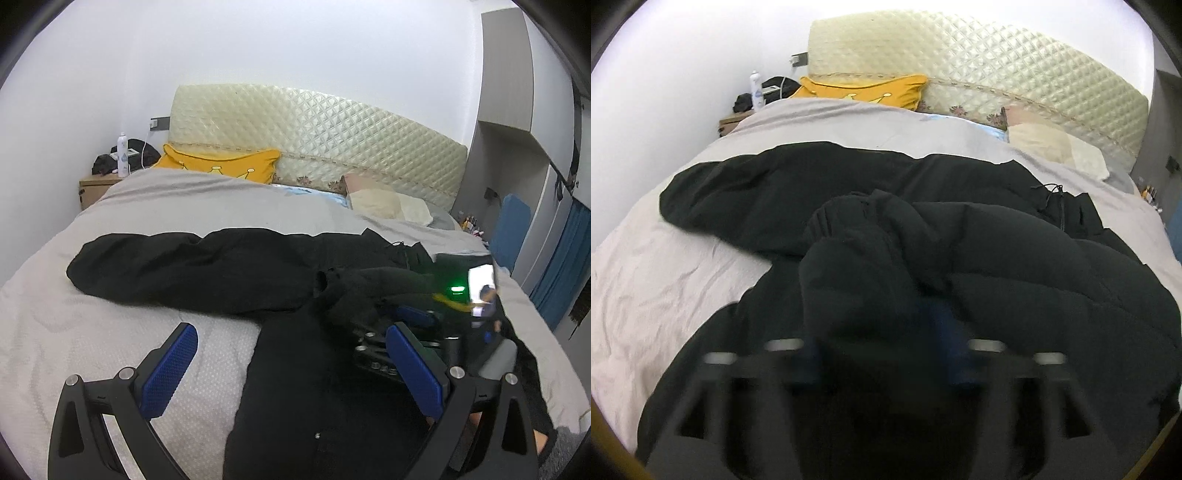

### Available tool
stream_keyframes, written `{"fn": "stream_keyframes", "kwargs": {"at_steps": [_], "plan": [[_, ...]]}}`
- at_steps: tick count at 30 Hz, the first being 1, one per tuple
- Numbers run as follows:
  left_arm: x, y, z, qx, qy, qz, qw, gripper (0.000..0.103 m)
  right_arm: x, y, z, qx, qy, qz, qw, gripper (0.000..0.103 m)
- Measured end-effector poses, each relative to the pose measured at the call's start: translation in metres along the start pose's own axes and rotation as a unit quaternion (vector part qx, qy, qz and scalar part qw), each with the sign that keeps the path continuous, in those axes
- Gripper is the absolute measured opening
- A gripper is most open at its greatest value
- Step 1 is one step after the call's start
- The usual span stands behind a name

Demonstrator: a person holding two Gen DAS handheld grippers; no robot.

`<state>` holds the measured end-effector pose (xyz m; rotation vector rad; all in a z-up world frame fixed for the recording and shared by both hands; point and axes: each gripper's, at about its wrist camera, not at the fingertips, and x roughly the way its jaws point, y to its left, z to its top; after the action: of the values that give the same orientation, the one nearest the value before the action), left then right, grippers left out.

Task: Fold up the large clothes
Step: 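Release the sleeve and withdraw the right tool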

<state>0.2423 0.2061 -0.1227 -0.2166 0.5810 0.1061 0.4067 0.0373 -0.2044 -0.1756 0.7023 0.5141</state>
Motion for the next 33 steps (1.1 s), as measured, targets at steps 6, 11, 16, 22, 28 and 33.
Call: {"fn": "stream_keyframes", "kwargs": {"at_steps": [6,11,16,22,28,33], "plan": [[-0.002,-0.015,-0.001,0.014,0.008,0.008,0.9998,0.103,-0.044,-0.034,-0.005,0.037,-0.027,-0.017,0.999,0.082],[-0.029,-0.036,0.001,0.023,-0.01,0.005,0.9997,0.103,-0.098,-0.065,-0.01,0.064,-0.059,-0.046,0.995,0.082],[-0.05,-0.067,-0.005,0.036,-0.019,-0.011,0.9991,0.103,-0.158,-0.077,-0.021,0.074,-0.096,-0.062,0.991,0.082],[-0.07,-0.105,-0.013,0.059,-0.032,-0.024,0.9975,0.103,-0.221,-0.092,-0.052,0.083,-0.128,-0.079,0.985,0.082],[-0.072,-0.133,-0.026,0.076,-0.024,-0.039,0.996,0.103,-0.269,-0.108,-0.084,0.097,-0.144,-0.105,0.979,0.082],[-0.07,-0.145,-0.036,0.082,-0.021,-0.048,0.9952,0.103,-0.304,-0.12,-0.111,0.122,-0.164,-0.112,0.973,0.082]]}}
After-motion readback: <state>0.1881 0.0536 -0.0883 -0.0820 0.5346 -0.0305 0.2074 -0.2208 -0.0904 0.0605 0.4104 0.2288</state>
